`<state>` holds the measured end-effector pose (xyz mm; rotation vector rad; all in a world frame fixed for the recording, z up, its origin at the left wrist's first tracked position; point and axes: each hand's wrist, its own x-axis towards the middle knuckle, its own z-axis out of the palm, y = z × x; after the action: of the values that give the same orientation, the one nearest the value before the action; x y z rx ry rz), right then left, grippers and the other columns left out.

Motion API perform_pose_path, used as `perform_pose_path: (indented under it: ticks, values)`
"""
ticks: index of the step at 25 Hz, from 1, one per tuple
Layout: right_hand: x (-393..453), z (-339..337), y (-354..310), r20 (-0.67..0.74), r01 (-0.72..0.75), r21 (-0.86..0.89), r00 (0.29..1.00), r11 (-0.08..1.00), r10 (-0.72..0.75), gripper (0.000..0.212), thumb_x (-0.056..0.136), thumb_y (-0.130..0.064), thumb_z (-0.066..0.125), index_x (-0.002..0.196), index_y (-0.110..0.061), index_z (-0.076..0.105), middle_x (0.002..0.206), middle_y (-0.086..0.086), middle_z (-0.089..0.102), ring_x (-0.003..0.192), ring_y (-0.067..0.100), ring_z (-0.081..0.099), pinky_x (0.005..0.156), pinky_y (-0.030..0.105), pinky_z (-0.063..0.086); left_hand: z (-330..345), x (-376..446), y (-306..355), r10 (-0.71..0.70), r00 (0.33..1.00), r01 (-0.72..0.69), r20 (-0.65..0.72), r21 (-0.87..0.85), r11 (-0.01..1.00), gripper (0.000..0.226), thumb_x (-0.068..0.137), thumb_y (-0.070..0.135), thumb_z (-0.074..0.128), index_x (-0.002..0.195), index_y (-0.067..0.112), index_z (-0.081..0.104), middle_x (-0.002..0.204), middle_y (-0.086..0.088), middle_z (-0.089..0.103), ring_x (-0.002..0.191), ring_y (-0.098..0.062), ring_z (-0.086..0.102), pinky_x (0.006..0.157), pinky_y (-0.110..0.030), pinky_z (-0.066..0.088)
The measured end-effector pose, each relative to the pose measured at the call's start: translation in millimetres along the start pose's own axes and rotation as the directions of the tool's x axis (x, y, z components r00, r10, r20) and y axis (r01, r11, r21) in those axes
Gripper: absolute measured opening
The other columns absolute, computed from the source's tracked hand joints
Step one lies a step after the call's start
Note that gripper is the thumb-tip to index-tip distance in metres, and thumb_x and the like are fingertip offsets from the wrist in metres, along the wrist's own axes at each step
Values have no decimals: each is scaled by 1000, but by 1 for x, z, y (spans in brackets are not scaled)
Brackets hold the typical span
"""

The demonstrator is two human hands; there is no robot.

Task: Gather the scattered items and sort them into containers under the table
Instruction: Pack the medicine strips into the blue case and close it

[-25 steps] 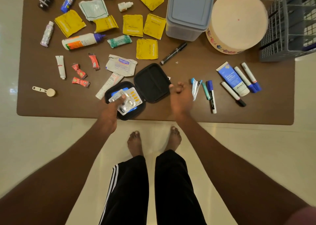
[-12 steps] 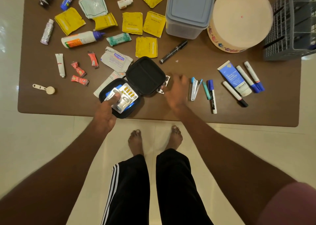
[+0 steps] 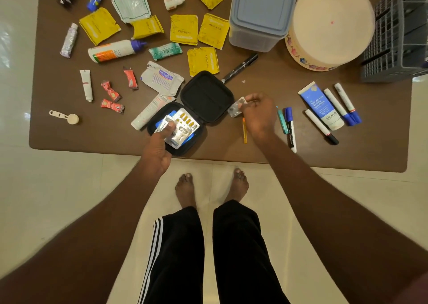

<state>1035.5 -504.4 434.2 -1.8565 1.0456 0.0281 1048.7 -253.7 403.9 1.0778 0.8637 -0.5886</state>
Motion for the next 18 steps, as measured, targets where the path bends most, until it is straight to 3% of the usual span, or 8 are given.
perform_pose_path:
  ticks: [2, 4, 7, 11, 15, 18]
  values:
    - [-18, -1, -6, -109, 152, 6, 983, 988, -150, 18, 90, -7, 68, 95, -24, 65, 95, -7, 65, 82, 5, 62, 77, 34, 59, 6, -1, -1, -6, 1000, 5, 12, 12, 1000, 27, 96, 12, 68, 123, 10, 64, 110, -8, 76, 90, -22, 77, 73, -36, 64]
    - [-37, 9, -11, -127, 356, -10, 926, 934, -355, 16, 89, -6, 70, 96, -21, 66, 101, -2, 62, 80, 4, 59, 72, 32, 56, 10, -1, -1, -6, 1000, 6, 22, 40, 999, 28, 97, 14, 68, 124, 11, 65, 115, -9, 75, 94, -23, 76, 76, -38, 64]
    - [-66, 43, -16, 122, 595, -59, 801, 801, -586, 16, 89, -4, 68, 95, -19, 64, 106, -2, 57, 85, 8, 60, 65, 31, 52, 10, 2, 2, 18, 999, -21, 49, 54, 998, 38, 97, 21, 68, 133, 8, 63, 119, -11, 74, 102, -25, 74, 88, -42, 61]
    - [-81, 84, -5, 363, 693, -164, 704, 702, -610, 21, 85, -4, 72, 95, -21, 63, 110, -3, 57, 94, 16, 57, 62, 35, 55, 4, 3, 4, -11, 1000, 9, 12, 91, 996, 38, 93, 15, 66, 130, 7, 65, 121, -15, 72, 113, -34, 68, 102, -52, 53]
    - [-75, 92, 4, 489, 727, -336, 678, 599, -548, 32, 77, -7, 83, 99, -21, 66, 117, -1, 61, 95, 18, 55, 61, 33, 54, -5, 2, 9, -29, 998, 29, 61, -1, 1000, 33, 90, 15, 50, 116, 9, 70, 111, -14, 73, 100, -30, 69, 92, -47, 55]
    - [-75, 92, 6, 588, 745, -392, 654, 539, -476, 40, 73, -8, 85, 105, -20, 64, 122, 0, 59, 97, 19, 54, 67, 37, 58, -9, 9, 6, -8, 996, -1, 86, 103, 995, 49, 90, 34, 68, 131, 6, 66, 123, -19, 70, 107, -32, 69, 87, -44, 59]
